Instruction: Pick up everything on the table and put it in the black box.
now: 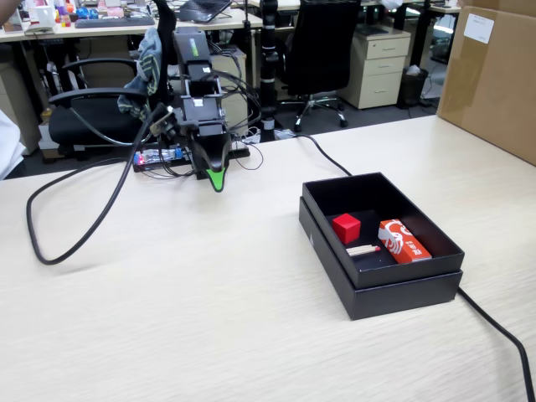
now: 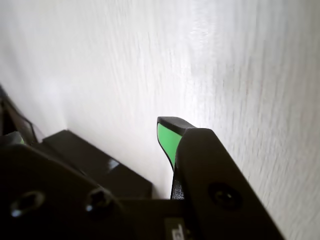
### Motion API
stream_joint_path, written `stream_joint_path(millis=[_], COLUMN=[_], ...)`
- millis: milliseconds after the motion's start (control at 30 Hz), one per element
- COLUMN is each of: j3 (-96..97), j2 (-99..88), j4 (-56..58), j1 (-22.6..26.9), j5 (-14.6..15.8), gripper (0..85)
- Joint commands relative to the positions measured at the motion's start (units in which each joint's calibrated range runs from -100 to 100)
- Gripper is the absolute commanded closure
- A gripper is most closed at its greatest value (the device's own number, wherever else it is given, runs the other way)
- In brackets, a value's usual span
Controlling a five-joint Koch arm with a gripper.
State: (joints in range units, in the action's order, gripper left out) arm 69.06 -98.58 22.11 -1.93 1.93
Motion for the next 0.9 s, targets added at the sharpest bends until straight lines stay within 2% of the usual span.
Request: stream_joint_path(millis=[0, 200, 400, 867], j3=[3.5, 15.4, 23.3, 28.4], j2=[-1.4, -1.4, -1.4, 0.0], j4=[-12.0, -29.8, -38.3, -39.4], j1=[0.0, 0.2, 0.7, 0.9], j5=[-1.1, -2.5, -2.9, -2.9], gripper=[33.3, 33.8, 33.7, 34.1])
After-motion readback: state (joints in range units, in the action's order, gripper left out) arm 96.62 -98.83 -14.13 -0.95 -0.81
